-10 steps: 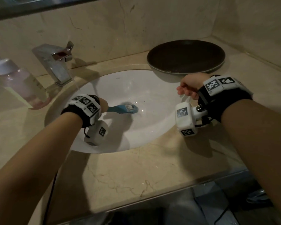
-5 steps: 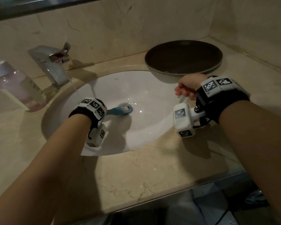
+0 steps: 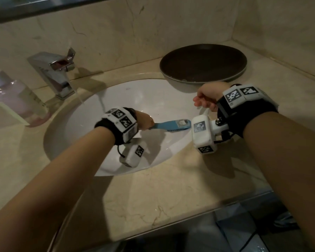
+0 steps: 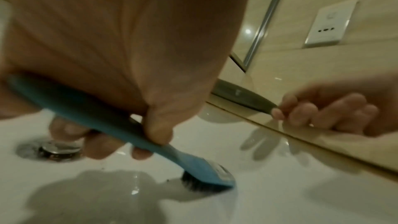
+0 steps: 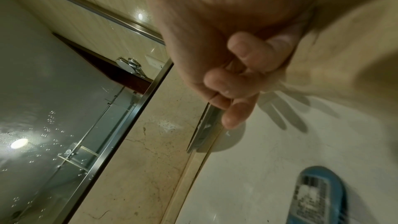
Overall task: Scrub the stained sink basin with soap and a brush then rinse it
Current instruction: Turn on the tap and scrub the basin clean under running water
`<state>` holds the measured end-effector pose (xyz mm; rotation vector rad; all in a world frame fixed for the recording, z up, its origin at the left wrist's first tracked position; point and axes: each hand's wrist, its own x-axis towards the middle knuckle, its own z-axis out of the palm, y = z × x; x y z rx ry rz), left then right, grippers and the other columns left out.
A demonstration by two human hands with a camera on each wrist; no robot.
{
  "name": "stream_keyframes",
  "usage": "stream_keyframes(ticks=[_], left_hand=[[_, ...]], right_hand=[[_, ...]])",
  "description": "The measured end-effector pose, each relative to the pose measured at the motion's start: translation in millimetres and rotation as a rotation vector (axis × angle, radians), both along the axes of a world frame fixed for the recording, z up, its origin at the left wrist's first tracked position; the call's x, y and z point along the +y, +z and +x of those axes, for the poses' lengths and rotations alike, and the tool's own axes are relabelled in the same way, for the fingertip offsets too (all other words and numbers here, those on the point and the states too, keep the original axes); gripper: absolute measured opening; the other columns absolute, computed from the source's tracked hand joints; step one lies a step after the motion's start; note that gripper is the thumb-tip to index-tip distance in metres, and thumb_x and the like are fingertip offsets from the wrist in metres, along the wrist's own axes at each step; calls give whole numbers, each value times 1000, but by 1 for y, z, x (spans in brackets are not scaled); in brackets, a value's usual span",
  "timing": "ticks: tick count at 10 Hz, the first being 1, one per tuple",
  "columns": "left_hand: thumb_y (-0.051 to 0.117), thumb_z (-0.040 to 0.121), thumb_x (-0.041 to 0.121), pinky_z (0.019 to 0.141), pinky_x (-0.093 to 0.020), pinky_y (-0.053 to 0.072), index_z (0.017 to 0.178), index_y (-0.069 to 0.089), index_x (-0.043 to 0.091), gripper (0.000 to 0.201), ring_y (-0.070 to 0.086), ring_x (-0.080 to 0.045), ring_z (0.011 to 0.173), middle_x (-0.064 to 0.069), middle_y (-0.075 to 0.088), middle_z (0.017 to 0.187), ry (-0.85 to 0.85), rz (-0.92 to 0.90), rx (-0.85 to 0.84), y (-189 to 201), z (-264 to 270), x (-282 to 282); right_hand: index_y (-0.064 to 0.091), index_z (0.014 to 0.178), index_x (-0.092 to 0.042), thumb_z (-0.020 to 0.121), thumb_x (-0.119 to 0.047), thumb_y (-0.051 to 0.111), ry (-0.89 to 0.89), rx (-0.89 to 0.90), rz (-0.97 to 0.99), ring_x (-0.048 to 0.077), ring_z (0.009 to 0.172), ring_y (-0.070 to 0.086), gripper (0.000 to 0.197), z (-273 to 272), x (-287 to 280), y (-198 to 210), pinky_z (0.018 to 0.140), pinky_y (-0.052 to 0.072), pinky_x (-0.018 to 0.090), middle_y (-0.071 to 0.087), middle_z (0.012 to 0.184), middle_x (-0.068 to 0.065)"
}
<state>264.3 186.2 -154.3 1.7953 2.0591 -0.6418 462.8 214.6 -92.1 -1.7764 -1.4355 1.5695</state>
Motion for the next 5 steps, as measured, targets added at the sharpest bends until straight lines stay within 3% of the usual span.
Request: stream_keyframes(ticks=[1,2,3,4,5], left_hand=[[35,100,14,99,-33,37,134,47,-1,39,43,-31,130,-18,46,140,38,22,55,-16,-7,3],[38,98,13,81,-25,44,139,41,4,42,48,-30,126,-16,50,135,-5,72,244,-16,-31,-9],[40,97,16,99,-33,45,142,34,7,46,50,-29,121,-14,49,132,27,213,334,-2,-36,-35],[44,94,19,102,-33,43,139,38,9,46,51,-25,122,-10,49,134,78,138,321,-17,-63,-26],[49,90,18,105,-39,41,132,47,8,44,51,-25,121,-9,52,130,76,-4,318,-78,-145,34]], right_hand=[[46,72,0,99,-7,31,3,4,25,4,13,33,31,0,-1,0,21,19,7,55,53,8],[45,71,-1,99,-7,30,21,-5,13,3,13,32,32,0,0,0,20,20,9,53,62,7],[45,72,-2,100,-8,30,35,-13,-5,4,13,32,32,0,1,1,20,21,9,54,59,6],[46,72,-3,99,-9,30,45,-38,-4,4,13,33,32,0,2,0,20,21,9,56,54,5],[47,73,-2,99,-8,32,31,-29,3,3,14,34,31,0,4,-2,21,21,8,57,43,4]])
